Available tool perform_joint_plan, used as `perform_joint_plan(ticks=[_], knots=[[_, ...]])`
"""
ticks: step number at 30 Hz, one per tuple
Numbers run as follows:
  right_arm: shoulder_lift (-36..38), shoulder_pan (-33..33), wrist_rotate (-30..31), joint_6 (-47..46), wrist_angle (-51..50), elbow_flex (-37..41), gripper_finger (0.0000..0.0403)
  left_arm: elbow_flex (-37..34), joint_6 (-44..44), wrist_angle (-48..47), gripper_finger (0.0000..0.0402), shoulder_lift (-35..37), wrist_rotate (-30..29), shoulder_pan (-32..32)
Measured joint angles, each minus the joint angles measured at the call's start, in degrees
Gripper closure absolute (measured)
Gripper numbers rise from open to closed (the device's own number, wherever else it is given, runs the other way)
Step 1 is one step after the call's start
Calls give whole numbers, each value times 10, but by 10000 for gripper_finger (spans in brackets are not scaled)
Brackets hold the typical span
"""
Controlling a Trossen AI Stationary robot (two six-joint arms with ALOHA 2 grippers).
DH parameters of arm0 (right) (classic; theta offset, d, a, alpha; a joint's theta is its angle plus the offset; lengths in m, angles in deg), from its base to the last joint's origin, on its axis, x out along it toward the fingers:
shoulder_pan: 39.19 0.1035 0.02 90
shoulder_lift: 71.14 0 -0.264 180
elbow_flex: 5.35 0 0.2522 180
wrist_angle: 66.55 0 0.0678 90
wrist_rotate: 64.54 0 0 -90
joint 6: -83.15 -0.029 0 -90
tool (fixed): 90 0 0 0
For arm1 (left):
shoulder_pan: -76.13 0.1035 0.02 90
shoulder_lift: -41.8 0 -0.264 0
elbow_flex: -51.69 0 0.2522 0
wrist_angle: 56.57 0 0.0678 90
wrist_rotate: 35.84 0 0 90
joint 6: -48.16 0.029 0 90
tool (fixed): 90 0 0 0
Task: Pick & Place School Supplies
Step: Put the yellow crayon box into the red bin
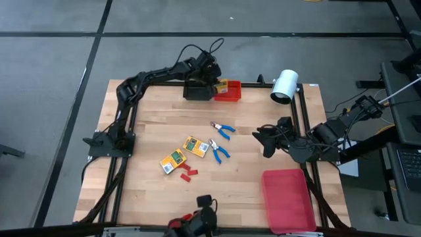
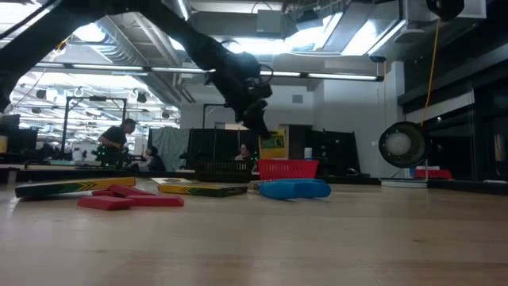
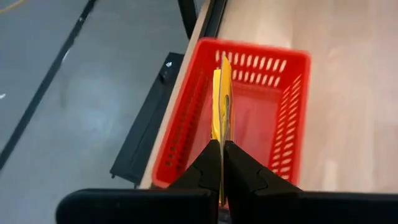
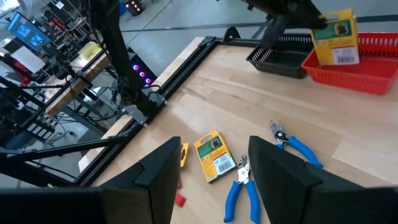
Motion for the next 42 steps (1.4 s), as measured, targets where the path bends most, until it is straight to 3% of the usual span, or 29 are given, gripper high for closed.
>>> perform_joint_plan(ticks=[14,27,31,38,42], knots=[[0,0,10,0,17,0,209,0,94,15,396,-17,13,12],[0,0,10,0,20,0,209,0,99,61,284,-17,17,14],[0,0,10,0,20,0,209,0,93,73,252,-17,-19,16],[0,0,20,3,24,0,209,0,81,107,236,19,-39,30],[0,0,21,22,34,0,209,0,48,61,239,65,-8,34]])
